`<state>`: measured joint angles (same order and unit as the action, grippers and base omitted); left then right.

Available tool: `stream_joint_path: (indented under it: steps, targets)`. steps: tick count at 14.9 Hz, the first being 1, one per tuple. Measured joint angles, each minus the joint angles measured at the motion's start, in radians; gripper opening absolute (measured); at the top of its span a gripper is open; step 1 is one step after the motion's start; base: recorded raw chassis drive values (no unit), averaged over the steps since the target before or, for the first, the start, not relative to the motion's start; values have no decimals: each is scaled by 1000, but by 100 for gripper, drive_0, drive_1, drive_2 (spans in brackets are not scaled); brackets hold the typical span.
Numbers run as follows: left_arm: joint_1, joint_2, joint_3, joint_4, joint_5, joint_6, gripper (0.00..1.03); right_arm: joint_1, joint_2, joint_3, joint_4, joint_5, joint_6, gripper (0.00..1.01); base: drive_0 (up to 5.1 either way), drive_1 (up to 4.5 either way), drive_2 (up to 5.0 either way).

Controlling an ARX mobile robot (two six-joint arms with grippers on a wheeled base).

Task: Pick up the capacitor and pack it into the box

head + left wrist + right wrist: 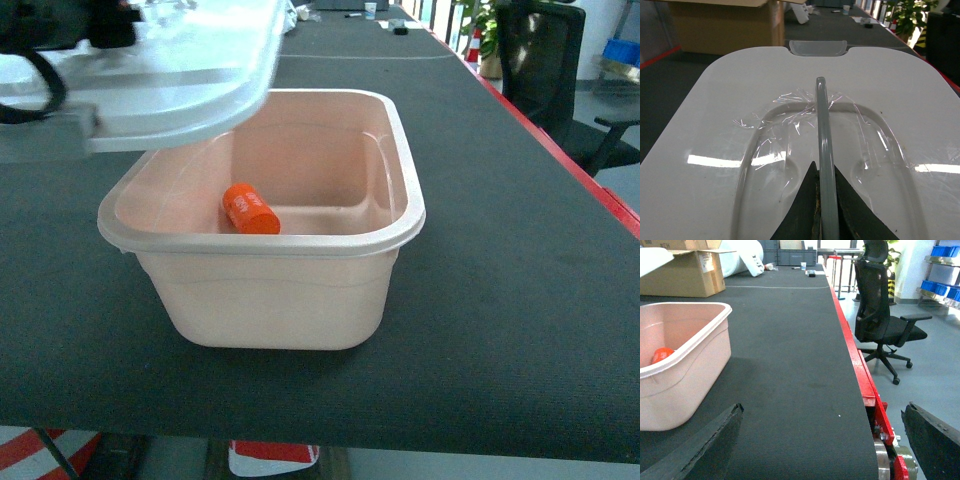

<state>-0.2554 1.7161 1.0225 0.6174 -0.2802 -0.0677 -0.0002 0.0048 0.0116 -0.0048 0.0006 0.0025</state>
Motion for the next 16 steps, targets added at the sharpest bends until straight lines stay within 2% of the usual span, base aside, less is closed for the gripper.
stream_joint_path:
  steps: [1,2,3,5,7,10,16]
  targets:
    - [-36,17,20,-7,-24,-4,2,0,0,0,0,0,0,98,0,0,0]
    - [-140,64,74,-39,-93,-4,2,0,0,0,0,0,0,98,0,0,0]
    - [-184,85,98,-64,-126,-4,2,0,0,0,0,0,0,98,0,0,0]
    - [-233,126,142,-86,-166,-4,2,0,0,0,0,0,0,98,0,0,0]
    - [-262,156,161,-103,-201,-4,2,0,0,0,0,0,0,98,0,0,0]
    - [-276,197,174,-110,-242,-4,2,0,0,0,0,0,0,98,0,0,0]
    - [-259,213,174,-116,-246,-12,2,0,0,0,0,0,0,98,0,0,0]
